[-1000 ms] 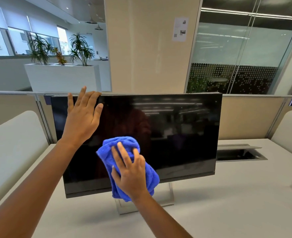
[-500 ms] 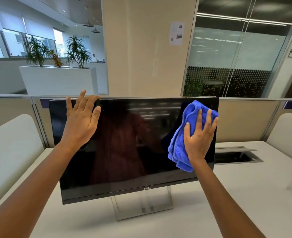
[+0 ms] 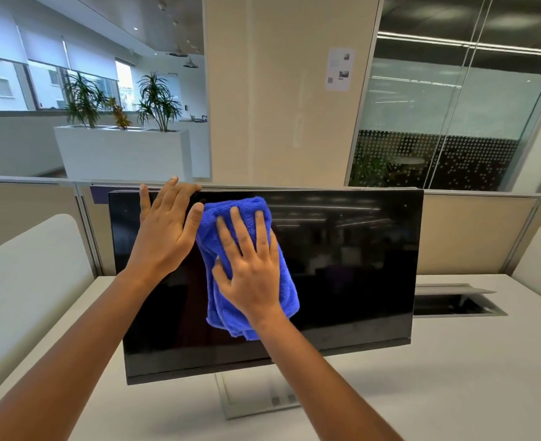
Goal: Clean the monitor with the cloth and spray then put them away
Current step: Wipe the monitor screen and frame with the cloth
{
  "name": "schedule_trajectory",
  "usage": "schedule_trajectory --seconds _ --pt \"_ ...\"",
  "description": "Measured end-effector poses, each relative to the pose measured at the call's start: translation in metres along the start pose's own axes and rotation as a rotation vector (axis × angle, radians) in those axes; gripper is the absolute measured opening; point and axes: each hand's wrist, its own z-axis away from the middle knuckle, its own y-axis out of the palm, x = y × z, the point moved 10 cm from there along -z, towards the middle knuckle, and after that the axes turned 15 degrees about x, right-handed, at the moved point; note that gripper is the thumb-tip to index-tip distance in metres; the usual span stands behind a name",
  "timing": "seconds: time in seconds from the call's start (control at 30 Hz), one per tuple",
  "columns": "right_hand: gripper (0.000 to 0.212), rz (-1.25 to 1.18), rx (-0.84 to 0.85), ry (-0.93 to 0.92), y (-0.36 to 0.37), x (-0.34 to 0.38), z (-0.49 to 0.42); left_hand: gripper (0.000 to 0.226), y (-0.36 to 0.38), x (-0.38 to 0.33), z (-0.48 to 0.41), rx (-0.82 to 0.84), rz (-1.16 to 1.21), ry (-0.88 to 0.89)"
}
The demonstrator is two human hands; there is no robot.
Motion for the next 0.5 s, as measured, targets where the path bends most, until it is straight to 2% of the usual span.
schedule_trajectory --seconds 0.1,0.17,0.33,0.5 --pt "0.052 0.080 -0.023 -0.133 -0.007 -0.016 0.004 0.066 -0.001 -0.002 0.001 0.009 0.000 0.023" --pt "0.050 0.102 -0.046 -0.104 -0.014 -0.049 0.008 0.065 -0.001 -0.002 0.001 0.014 -0.005 0.033" --pt "0.052 0.051 -0.090 0.305 -0.038 -0.180 0.025 0.052 0.002 -0.003 0.001 0.027 -0.012 0.034" --pt "0.052 -0.204 -0.173 0.722 -0.041 -0.257 0.055 0.051 0.000 -0.002 0.002 0.011 -0.015 0.029"
